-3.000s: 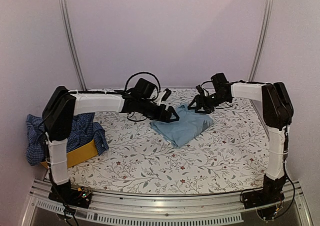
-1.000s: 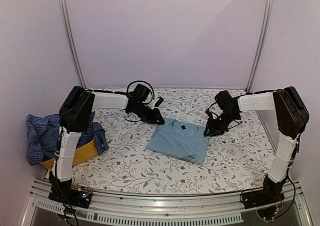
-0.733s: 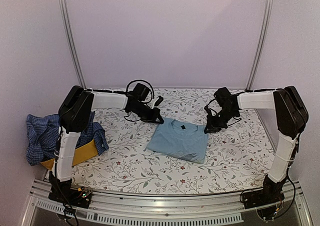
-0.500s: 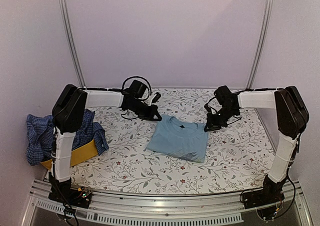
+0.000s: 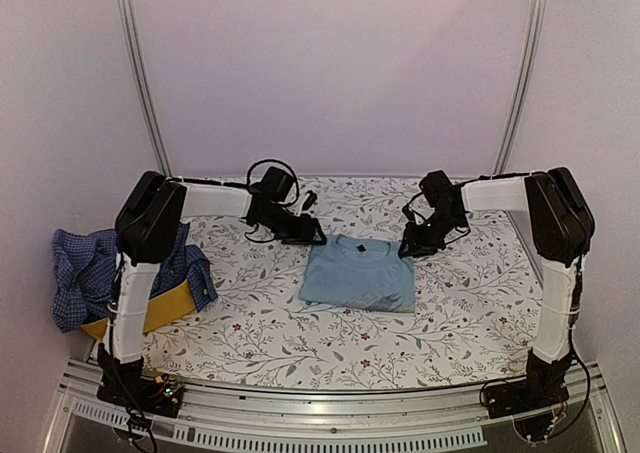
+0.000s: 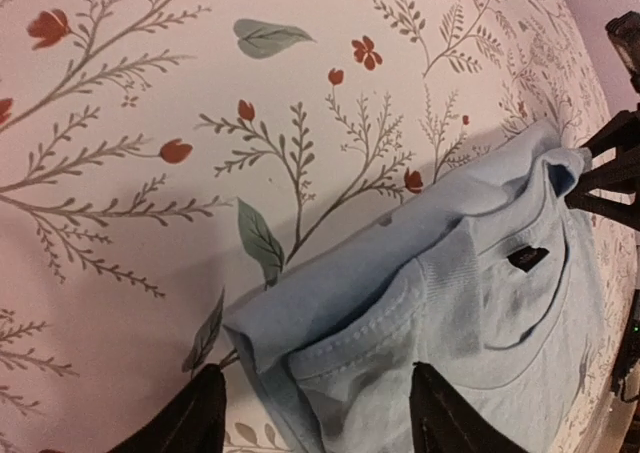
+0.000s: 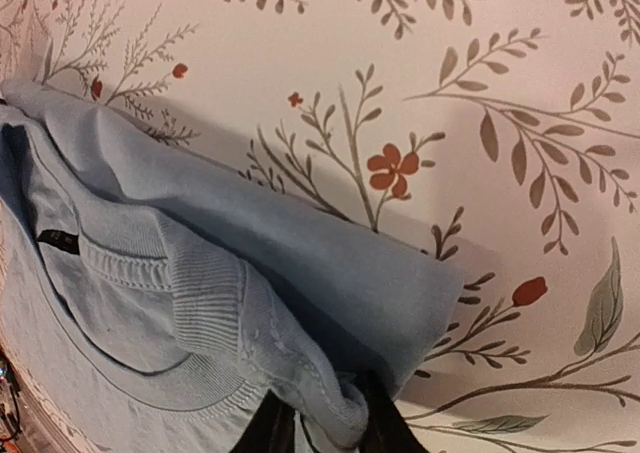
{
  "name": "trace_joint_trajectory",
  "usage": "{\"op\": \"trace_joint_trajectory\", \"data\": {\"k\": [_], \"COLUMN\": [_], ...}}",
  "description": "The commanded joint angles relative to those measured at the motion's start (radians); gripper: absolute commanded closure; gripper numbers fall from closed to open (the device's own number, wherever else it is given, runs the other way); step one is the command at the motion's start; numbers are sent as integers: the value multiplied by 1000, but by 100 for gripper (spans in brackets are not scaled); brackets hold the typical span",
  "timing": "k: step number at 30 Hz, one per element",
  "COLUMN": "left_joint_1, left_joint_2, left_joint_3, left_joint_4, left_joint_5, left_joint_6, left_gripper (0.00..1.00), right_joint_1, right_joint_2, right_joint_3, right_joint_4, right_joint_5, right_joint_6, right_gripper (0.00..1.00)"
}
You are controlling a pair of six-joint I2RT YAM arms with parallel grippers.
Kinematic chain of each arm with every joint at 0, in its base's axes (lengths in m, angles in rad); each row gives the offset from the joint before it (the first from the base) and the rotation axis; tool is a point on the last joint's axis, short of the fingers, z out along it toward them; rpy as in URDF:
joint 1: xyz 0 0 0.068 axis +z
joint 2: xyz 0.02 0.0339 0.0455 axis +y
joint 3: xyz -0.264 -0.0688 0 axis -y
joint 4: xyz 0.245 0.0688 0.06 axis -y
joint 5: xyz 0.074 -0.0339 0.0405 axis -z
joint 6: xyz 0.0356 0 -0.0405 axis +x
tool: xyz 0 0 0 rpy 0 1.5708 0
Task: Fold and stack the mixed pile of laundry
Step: Adjust the square-folded T-shirt at the center of the board, then move the square folded T-shirt to the corner of the board.
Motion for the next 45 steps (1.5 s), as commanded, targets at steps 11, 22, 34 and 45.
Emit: {"op": "trace_joint_trajectory", "data": {"k": [11, 22, 34, 45], "left_joint_1": [-297, -448, -110, 234], "left_joint_2": [-201, 189, 33, 107], "left_joint_3": [13, 412, 19, 160], "left_joint_4": [-185, -480, -323, -319], "left_joint_5": [-304, -535, -486, -515], "left_joint_6": [88, -68, 70, 258], "left_gripper": [0, 0, 0, 2], "right_joint_1": [-110, -137, -148, -150], "right_joint_2": [-333, -505, -560, -517], "right_joint_3": [-37, -211, -240, -192], "right_joint_4": [-65, -63, -80, -94], "right_joint_5": [46, 0, 38, 26], "right_joint_6": [38, 40, 38, 60], "right_gripper": [9, 7, 6, 6]}}
